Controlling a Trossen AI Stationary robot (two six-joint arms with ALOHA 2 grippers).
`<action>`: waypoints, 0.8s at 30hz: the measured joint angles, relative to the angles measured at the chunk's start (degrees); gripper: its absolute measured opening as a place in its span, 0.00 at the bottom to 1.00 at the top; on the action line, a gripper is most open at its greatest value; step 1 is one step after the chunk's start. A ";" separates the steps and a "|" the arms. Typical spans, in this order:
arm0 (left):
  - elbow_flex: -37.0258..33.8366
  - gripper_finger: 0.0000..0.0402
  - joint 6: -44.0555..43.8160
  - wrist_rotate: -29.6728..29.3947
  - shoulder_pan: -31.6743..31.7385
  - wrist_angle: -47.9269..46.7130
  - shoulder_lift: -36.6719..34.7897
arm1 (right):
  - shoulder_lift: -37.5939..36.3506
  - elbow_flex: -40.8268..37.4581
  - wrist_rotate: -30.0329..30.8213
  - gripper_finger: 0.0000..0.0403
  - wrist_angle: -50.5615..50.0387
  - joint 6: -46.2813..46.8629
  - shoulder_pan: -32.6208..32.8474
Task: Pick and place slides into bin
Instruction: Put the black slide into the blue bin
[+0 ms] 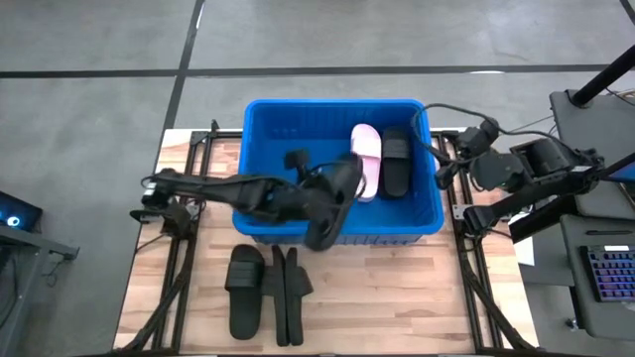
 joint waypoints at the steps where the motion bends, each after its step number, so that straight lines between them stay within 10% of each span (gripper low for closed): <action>1: -0.28 0.00 0.40 -1.37 1.01 1.38 0.56 | -0.31 0.12 0.00 0.56 0.03 0.00 0.00; 24: -1.84 0.00 3.19 -8.40 22.06 -1.20 20.57 | -3.28 0.14 0.26 0.56 -1.66 0.00 0.00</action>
